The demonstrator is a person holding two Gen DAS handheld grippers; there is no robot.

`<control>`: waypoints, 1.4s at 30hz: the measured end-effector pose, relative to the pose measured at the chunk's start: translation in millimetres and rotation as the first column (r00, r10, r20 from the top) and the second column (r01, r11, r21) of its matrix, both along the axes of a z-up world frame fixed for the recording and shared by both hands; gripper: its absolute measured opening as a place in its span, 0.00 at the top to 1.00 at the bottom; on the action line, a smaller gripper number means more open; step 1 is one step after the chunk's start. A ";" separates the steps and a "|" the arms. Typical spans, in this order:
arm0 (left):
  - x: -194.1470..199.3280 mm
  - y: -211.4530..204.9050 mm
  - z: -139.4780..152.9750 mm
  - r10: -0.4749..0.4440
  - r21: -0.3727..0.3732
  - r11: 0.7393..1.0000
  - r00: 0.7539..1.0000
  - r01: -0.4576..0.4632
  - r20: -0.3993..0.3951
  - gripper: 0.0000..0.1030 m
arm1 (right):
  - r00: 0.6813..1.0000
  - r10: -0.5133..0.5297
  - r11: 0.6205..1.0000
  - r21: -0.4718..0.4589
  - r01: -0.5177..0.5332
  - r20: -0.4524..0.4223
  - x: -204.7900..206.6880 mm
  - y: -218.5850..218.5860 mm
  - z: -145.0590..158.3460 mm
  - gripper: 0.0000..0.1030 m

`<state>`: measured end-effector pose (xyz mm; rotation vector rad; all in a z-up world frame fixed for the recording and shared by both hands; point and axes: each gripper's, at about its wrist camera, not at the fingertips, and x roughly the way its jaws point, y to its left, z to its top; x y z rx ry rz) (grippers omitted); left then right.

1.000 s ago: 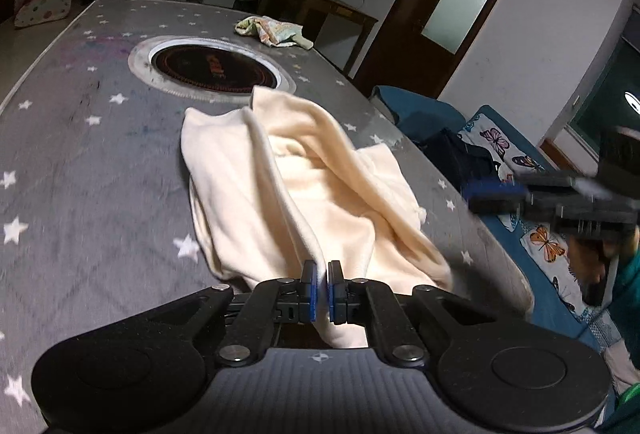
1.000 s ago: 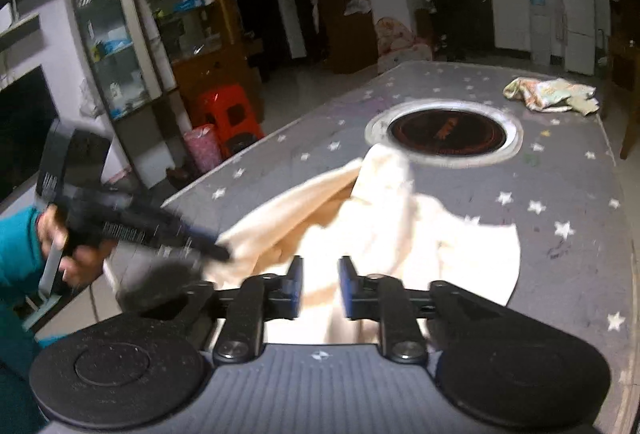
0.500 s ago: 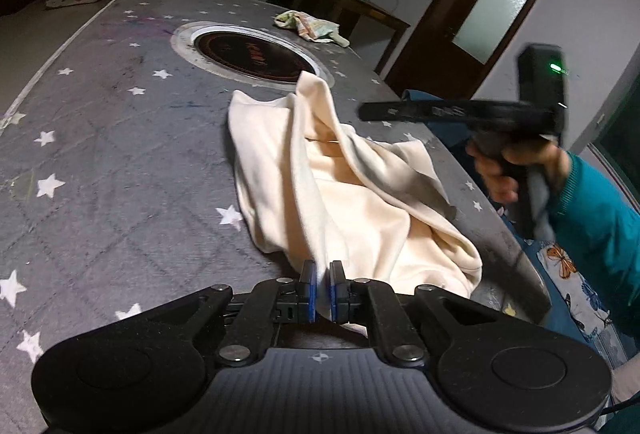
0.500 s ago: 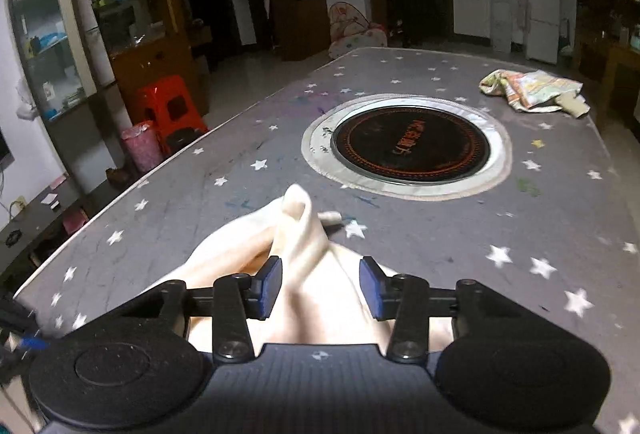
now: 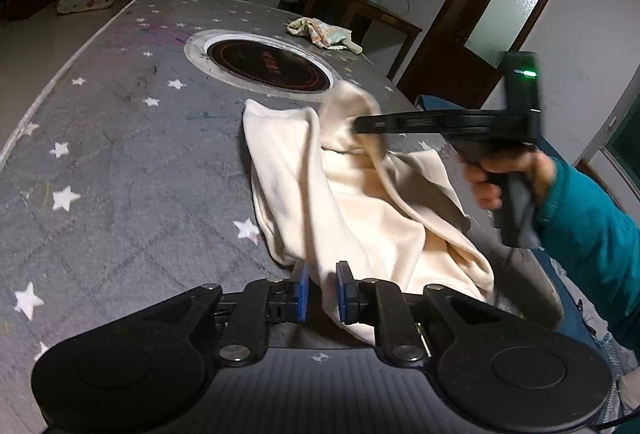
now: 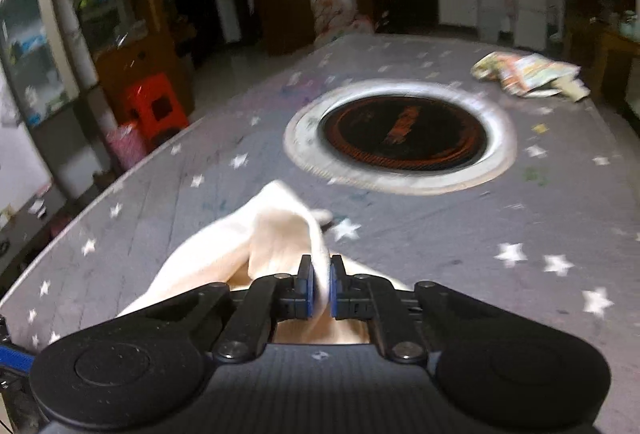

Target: Fold clothes

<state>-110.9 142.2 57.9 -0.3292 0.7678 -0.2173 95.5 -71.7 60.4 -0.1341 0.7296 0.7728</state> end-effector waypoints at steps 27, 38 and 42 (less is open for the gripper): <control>97.9 -44.6 5.6 0.010 0.143 0.990 0.999 -0.018 0.052 0.55 | 0.819 -0.542 0.822 -0.079 0.563 0.189 -97.9 -219.3 10.1 0.94; 134.6 -53.8 -0.7 0.042 0.226 0.973 0.998 -0.053 0.050 0.55 | 0.847 -0.512 0.853 -0.028 0.521 0.146 -102.9 -209.4 1.9 0.75; 146.9 -54.1 -7.0 0.050 0.238 0.970 0.998 -0.056 0.030 0.55 | 0.882 -0.456 0.886 -0.026 0.462 0.123 -97.2 -185.4 -4.8 0.69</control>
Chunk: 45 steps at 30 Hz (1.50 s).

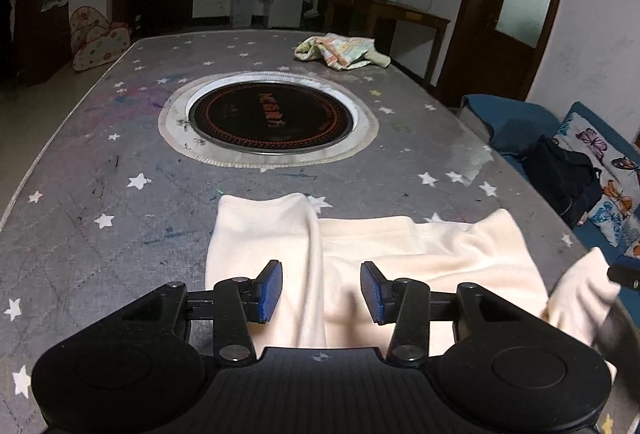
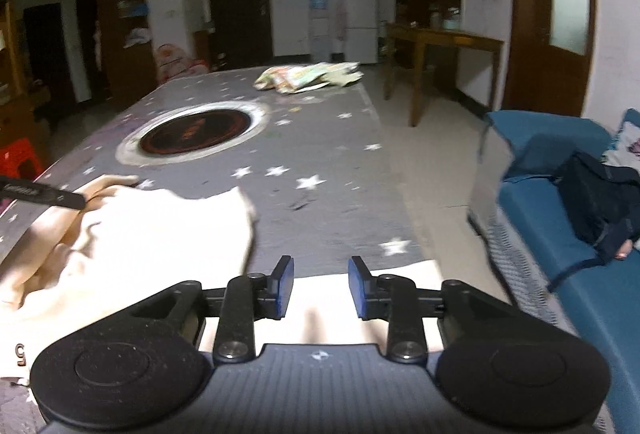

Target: Fold clothes

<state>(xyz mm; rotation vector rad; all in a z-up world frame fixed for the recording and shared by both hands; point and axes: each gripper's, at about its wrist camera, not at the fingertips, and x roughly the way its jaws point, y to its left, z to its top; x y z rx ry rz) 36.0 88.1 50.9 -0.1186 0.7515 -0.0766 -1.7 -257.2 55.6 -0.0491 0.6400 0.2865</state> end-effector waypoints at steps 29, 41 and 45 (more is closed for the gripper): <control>-127.2 110.1 24.0 0.408 -0.108 0.912 0.899 -0.395 0.158 0.97 | 0.992 0.016 1.000 0.018 -0.014 -0.123 13.1 17.7 -32.8 0.54; -172.9 142.4 -7.2 0.559 -0.007 0.829 0.828 -0.560 -0.039 0.90 | 0.992 0.029 1.000 -0.004 -0.030 -0.125 14.7 20.0 -33.7 0.50; -174.3 147.1 -2.4 0.598 0.025 0.801 0.801 -0.598 -0.028 0.89 | 0.991 0.035 0.999 -0.005 -0.036 -0.131 15.4 17.6 -32.7 0.50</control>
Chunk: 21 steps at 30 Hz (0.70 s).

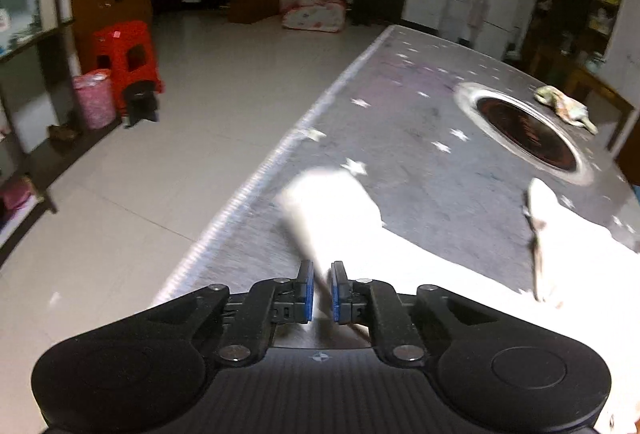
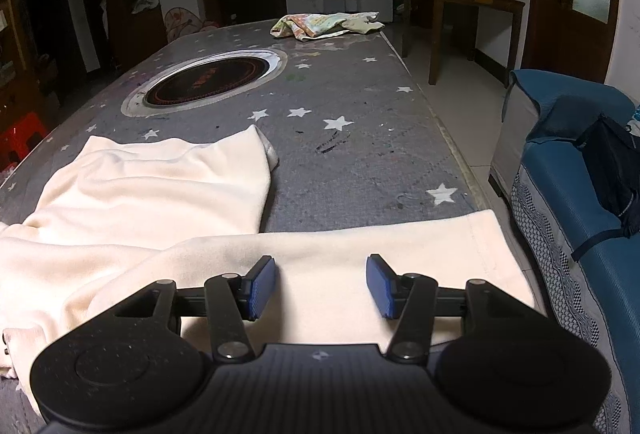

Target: Fold clothes

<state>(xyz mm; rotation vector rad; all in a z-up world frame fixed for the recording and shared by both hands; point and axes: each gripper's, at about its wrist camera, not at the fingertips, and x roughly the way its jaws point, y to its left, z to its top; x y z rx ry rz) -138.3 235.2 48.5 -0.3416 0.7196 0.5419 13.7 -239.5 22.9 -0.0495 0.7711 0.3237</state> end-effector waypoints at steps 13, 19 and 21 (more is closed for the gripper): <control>78.9 -49.1 22.4 -0.286 -0.051 0.955 0.952 0.293 0.113 0.63 | 0.994 0.104 0.982 0.158 -0.107 0.022 33.4 6.3 38.5 0.53; 137.0 -76.7 10.6 -0.391 -0.056 0.917 0.917 0.396 0.077 0.59 | 0.988 0.151 0.957 0.256 -0.137 -0.036 76.4 22.8 37.1 0.53; 147.6 -80.8 6.2 -0.395 -0.066 0.914 0.916 0.400 0.067 0.58 | 0.986 0.156 0.954 0.267 -0.134 -0.060 89.2 29.3 32.1 0.52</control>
